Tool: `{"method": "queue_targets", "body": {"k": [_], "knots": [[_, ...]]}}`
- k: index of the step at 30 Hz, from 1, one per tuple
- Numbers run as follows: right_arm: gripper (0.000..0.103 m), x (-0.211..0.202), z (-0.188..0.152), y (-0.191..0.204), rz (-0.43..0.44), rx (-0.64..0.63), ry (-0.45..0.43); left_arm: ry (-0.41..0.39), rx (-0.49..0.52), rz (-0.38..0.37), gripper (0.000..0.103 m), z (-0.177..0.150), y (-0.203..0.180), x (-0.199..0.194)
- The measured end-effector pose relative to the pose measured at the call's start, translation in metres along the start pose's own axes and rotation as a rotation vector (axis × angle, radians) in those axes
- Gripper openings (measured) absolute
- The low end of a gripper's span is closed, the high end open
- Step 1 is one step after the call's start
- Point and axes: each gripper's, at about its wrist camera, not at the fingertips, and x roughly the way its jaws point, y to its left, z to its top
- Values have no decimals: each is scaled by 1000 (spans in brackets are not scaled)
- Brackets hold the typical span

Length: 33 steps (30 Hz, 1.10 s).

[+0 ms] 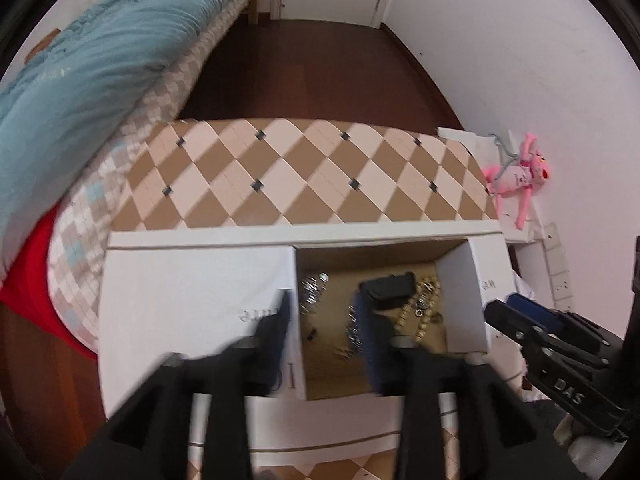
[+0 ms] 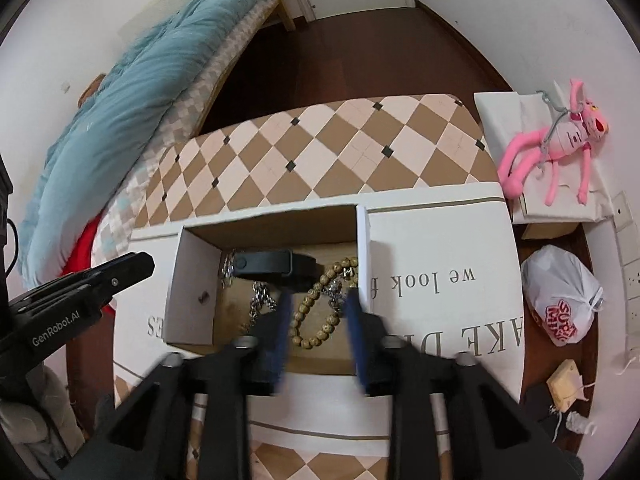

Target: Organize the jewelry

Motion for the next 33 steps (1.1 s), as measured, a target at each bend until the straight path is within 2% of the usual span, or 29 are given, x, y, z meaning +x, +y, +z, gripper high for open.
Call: {"method": "queue_targets", "body": {"k": [1,2,6,10,11,13,14,16,25,33], "knots": [[43,-2,0,-1,-3,0,-5,-12,-1,15,63,0,1,-3],[43,-4,0,-2,-5,1,-11,-26,-3,27,66,-1,3,-6],[44,-12,-3,-2,-31,-4,-29,-32,-5,77,68,-5,10,-7],[65,-16,-8,-1,-90,-26,-43,-32,-10,125,92,-17,17,-6],[68,-16,-10,0,-107,-35,-47,-33,-16,136,95,-21,19,-6],[87,-15,-15,2,-148,-55,-40,-31,-26,146,99,-28,22,-6],[92,-13,-17,3,-160,-64,-34,-34,-30,153,102,-32,23,-6],[102,-11,-22,5,-198,-82,-30,-45,-26,170,102,-40,23,-6],[103,-5,-37,3,-253,-107,-19,-42,-30,188,103,-63,13,0],[103,-29,-45,5,-249,-107,-34,-71,-38,153,103,-73,0,-28]]}}
